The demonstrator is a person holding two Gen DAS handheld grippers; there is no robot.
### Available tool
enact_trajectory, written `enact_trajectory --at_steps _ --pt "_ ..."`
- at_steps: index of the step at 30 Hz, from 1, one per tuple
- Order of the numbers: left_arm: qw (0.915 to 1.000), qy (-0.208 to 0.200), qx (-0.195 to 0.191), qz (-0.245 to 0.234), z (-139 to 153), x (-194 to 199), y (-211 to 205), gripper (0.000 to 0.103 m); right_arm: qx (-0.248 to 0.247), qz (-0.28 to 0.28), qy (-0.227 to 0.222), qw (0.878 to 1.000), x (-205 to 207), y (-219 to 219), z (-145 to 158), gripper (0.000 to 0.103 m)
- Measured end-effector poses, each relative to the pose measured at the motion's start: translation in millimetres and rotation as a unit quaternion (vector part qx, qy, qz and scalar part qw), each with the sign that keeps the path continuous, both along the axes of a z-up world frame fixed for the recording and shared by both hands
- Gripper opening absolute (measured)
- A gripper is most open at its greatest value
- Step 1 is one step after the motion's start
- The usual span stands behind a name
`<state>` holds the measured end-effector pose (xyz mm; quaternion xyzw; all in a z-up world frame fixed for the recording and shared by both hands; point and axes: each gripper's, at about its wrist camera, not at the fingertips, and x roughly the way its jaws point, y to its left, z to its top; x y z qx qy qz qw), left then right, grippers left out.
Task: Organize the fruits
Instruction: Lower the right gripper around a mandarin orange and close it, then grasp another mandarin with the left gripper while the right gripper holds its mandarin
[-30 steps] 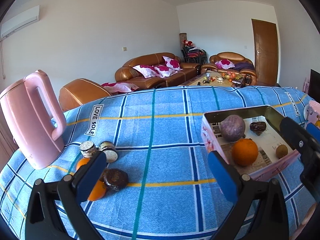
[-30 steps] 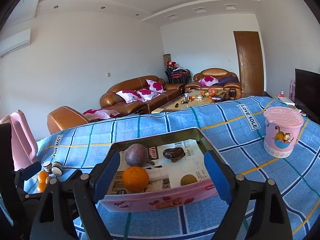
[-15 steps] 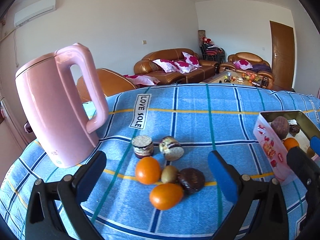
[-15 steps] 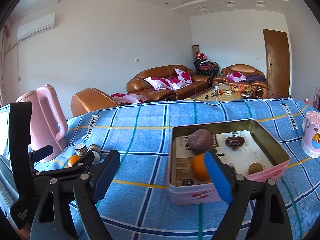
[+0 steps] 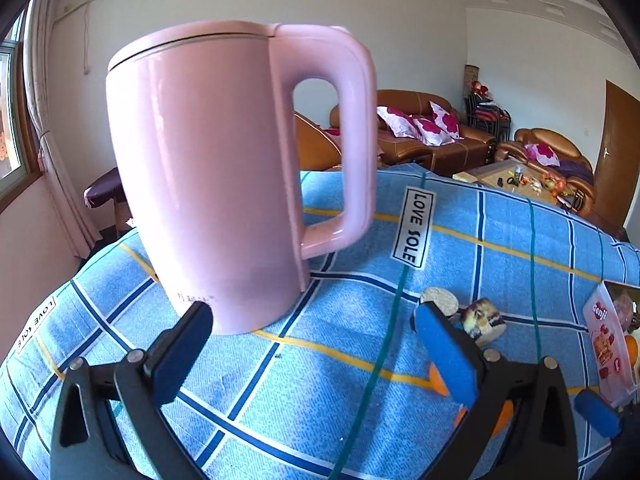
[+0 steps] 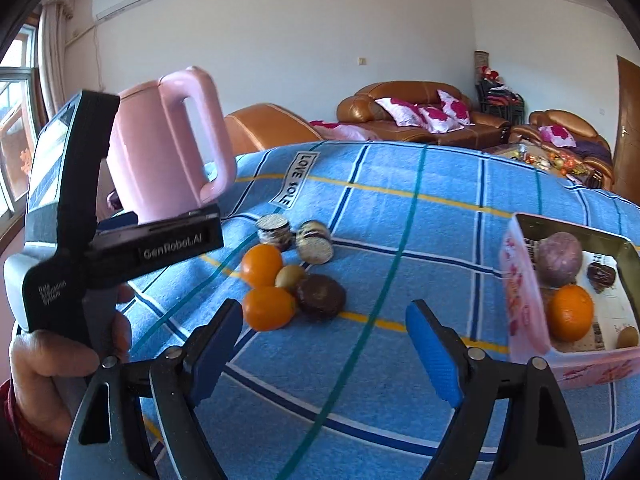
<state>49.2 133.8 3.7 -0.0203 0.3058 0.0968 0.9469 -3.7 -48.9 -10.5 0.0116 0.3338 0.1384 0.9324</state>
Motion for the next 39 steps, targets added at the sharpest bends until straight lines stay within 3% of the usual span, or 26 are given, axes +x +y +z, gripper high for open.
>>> enact_trajectory --at_steps 4,9,14,17,19,24,29,32,36,39 --pt "1.0000 -0.003 -0.001 -0.003 1 -1 0 0.103 -0.010 0.029 0.029 0.999 7 17 -8 0.055" --pt "0.9998 -0.008 0.019 -0.004 4 -2 -5 0.103 0.012 0.035 0.080 0.996 23 26 -20 0.055" --pt "0.9999 -0.004 0.015 0.001 2 2 -1 0.103 0.038 0.025 0.106 0.993 40 32 -29 0.055" --pt "0.9999 0.003 0.013 0.000 -1 7 -2 0.103 0.041 0.026 0.106 0.993 44 34 -29 0.054" --pt "0.9998 0.012 0.008 -0.016 -4 10 -4 0.103 0.050 0.027 0.109 0.992 46 30 -29 0.042" --pt "0.9991 0.015 0.016 -0.035 -8 12 -11 0.103 0.045 0.036 0.106 0.993 35 20 -26 0.041" --pt "0.9960 0.018 0.007 -0.087 -10 11 -25 0.103 0.041 0.006 0.055 0.998 11 -13 -12 0.041" --pt "0.9927 0.035 0.028 -0.112 -16 14 -40 0.092 0.034 -0.027 0.029 0.999 6 -35 -7 0.041" --pt "0.9891 0.052 0.034 -0.134 -24 16 -50 0.089 0.048 -0.051 0.031 0.997 10 -54 -4 0.041" --pt "0.9879 0.061 0.017 -0.141 -26 20 -53 0.089 0.062 -0.053 0.037 0.996 11 -59 -4 0.041"
